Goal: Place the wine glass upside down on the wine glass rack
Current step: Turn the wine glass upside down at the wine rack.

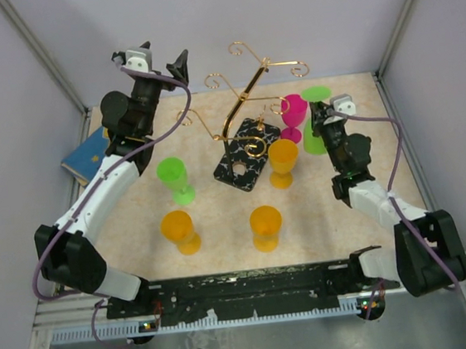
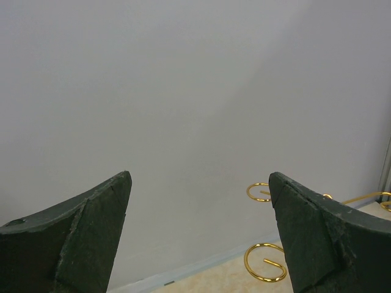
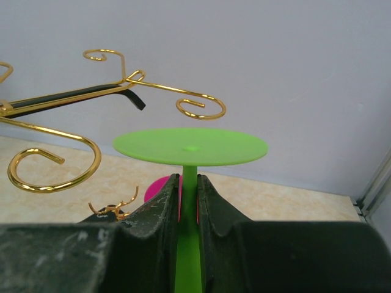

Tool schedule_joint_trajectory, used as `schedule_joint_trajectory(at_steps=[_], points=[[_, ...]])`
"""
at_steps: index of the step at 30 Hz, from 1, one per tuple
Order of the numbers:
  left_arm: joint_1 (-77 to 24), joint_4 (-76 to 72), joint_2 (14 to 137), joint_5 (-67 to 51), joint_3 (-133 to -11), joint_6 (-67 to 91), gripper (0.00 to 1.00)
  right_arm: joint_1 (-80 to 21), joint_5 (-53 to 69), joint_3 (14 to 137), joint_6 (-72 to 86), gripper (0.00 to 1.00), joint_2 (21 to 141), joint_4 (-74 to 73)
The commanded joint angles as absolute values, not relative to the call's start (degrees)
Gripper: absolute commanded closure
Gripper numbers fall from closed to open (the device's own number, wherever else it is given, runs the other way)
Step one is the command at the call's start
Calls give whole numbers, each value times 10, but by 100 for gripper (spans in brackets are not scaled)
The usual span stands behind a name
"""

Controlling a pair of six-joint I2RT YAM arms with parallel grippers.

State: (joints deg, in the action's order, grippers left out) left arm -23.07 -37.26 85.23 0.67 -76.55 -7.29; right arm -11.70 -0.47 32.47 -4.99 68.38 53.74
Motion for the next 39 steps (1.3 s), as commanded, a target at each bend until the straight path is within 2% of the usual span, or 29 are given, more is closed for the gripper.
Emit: schedule_joint_trajectory(at_steps=[1,10,21,29,36,39], points=[[-227,-394,842,16,-758,-68,1,-113,11,324,-62,100,707,646],[-223,-398,843,19,-754,-70,1,-113,3,335,-77,100,768,719],[-219,-398,838,27,-747,-77,1,-113,-18,348,-86,100,769,694],[-217,-399,847,19,-755,-73,1,-113,-51,363,-63,100,733,614],[-215,-389,854,10,-768,-69,1,-113,-116,450,-9,100,676,423],[-214,-389,856,9,-768,-66,1,-113,-123,461,-16,100,667,397]])
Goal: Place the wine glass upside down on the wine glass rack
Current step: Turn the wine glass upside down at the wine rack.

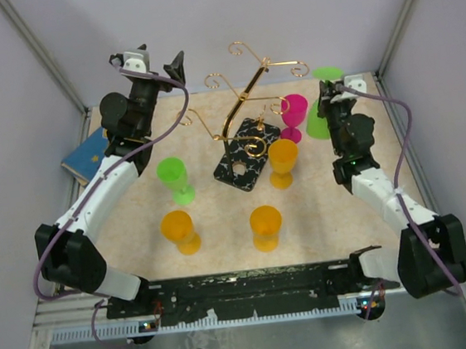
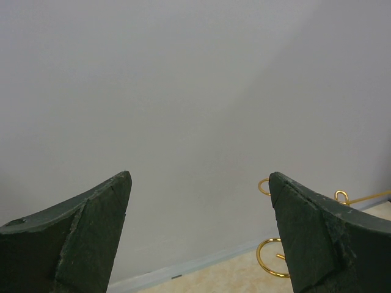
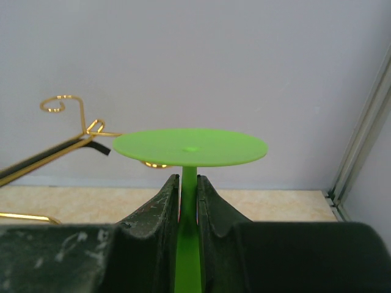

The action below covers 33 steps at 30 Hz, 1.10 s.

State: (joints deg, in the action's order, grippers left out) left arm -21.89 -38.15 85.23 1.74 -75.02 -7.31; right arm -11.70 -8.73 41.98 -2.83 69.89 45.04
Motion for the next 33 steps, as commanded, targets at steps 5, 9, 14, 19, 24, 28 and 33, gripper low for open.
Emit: schedule_joint_trajectory(at_steps=[5,9,14,19,24,28,33], points=[[-213,-389,858,2,-768,-58,1,-113,-123,435,-27,100,662,428],[-213,-385,855,0,-767,-57,1,-113,-107,413,-31,100,661,461],[-212,-377,850,2,-765,-59,1,-113,-27,430,-40,100,651,428],[-211,-376,843,8,-760,-61,1,-113,93,465,-32,100,616,329],[-212,-377,839,13,-755,-58,1,-116,176,468,-11,100,544,221],[-211,-376,843,15,-757,-64,1,-131,203,485,-25,100,505,128],[-211,-377,844,20,-758,-70,1,-177,196,496,-32,100,467,56]])
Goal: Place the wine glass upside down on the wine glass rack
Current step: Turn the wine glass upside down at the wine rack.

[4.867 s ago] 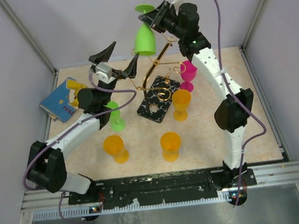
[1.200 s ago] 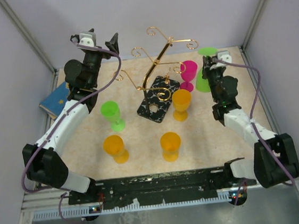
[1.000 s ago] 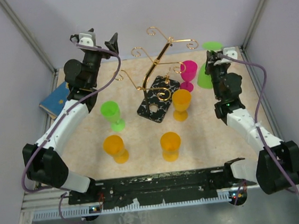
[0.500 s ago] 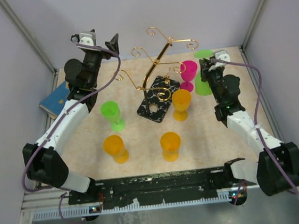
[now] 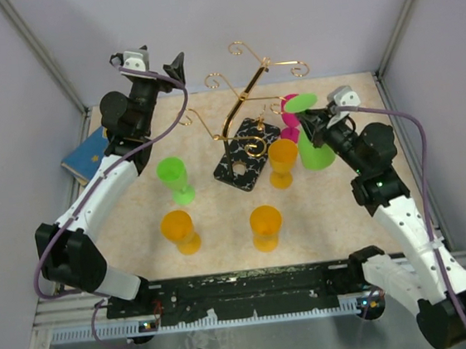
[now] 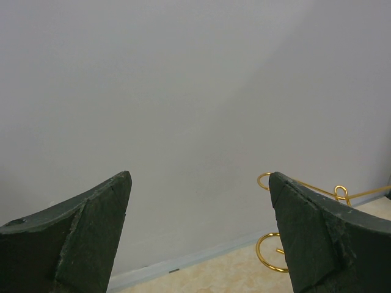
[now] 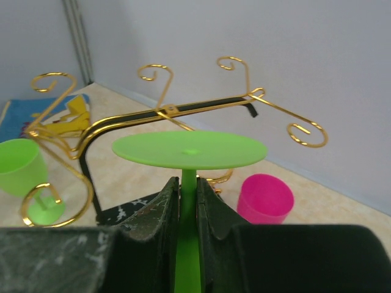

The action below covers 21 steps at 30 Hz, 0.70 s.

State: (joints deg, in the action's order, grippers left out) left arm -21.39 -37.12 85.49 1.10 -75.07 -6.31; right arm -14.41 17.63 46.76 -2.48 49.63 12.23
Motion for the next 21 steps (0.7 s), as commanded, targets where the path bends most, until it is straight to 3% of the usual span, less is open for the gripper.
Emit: schedule_joint_trajectory(at_steps=[1,21], points=[[-211,-377,844,21,-758,-70,1,-187,196,493,-31,100,461,50],[-210,-377,830,56,-728,-93,1,-295,144,347,1,100,400,168]])
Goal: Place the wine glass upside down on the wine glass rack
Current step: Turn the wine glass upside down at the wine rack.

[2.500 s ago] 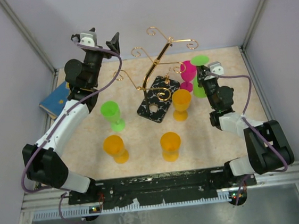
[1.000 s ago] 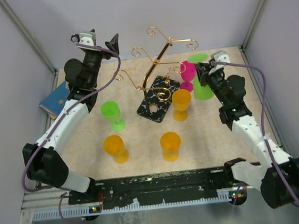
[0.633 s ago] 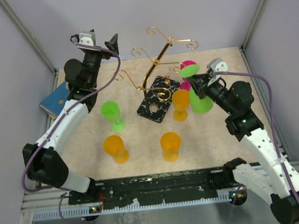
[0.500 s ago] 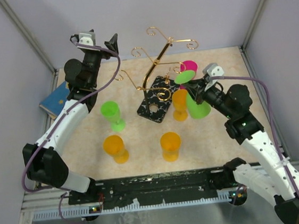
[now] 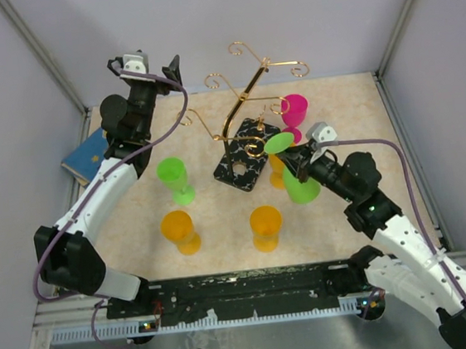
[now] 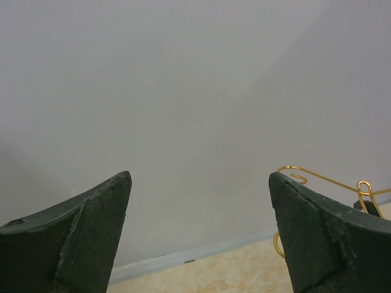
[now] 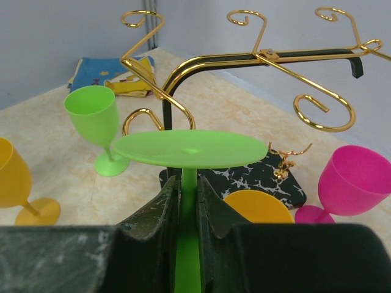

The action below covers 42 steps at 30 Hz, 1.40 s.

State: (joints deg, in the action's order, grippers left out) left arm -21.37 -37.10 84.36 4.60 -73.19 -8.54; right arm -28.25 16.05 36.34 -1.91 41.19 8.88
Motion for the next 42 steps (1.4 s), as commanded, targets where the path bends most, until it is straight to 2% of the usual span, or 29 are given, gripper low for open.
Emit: schedule_joint_trajectory(at_steps=[1,12,29,42], points=[[-211,-377,831,56,-727,-93,1,-300,139,341,3,100,401,177],[-211,-385,833,57,-727,-99,1,-367,91,306,2,100,412,271],[-210,-389,816,58,-713,-117,1,-395,82,280,-41,100,471,332],[-211,-386,819,45,-720,-118,1,-430,20,232,-50,97,522,465]])
